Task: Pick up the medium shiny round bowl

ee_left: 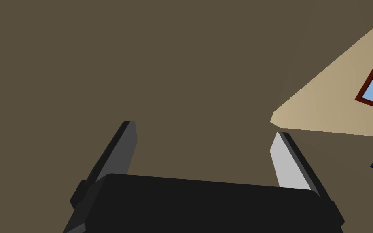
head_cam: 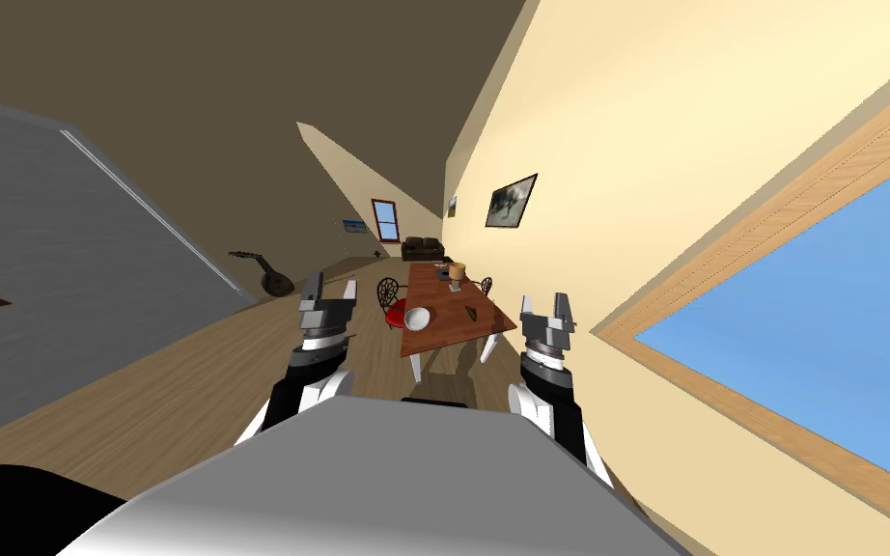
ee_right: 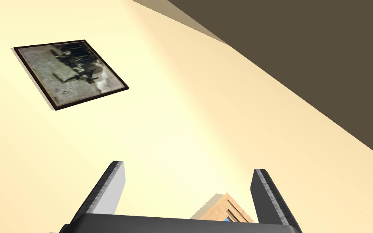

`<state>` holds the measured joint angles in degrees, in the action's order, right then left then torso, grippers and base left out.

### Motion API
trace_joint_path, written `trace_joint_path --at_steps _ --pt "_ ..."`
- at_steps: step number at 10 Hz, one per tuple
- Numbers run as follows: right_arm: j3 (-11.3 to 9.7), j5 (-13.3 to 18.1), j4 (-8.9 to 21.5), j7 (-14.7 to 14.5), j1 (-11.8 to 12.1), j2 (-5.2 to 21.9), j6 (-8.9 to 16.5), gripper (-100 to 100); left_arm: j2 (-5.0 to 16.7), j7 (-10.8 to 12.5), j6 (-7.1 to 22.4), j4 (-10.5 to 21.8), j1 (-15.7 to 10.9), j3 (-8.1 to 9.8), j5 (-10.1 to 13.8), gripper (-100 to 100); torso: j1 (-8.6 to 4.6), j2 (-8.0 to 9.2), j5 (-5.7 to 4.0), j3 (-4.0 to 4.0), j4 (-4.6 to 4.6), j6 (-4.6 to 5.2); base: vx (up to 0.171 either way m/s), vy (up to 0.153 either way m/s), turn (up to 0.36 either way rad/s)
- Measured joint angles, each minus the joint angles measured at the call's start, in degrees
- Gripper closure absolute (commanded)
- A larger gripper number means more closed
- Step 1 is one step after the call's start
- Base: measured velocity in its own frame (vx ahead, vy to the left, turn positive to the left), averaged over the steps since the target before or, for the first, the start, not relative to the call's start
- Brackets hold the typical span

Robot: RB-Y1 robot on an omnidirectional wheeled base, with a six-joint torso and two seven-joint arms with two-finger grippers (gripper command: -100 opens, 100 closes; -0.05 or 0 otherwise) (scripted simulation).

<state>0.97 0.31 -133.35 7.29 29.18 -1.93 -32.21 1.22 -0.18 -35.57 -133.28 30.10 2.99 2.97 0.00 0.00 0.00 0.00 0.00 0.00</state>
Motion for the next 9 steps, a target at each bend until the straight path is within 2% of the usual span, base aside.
trace_joint_path --at_steps 2,5,9 --pt "0.0 0.0 0.0 0.0 0.0 0.0 0.0 0 2.7 -0.2 2.3 1.9 -1.8 0.18 0.5 -100 0.00 0.07 0.00 0.04 0.01 0.00 -0.034 -0.011 0.023" --pt "0.0 0.0 0.0 0.0 0.0 0.0 0.0 0 5.6 -0.5 6.8 5.3 -4.7 0.18 1.6 -100 -0.04 0.18 -0.01 0.10 0.04 0.00 -0.047 -0.015 0.022" --pt "0.0 0.0 0.0 0.0 0.0 0.0 0.0 0 6.5 -1.8 12.8 8.0 -7.7 -1.10 2.0 -100 -0.06 0.16 -0.01 0.09 0.04 0.01 -0.045 -0.014 0.024"
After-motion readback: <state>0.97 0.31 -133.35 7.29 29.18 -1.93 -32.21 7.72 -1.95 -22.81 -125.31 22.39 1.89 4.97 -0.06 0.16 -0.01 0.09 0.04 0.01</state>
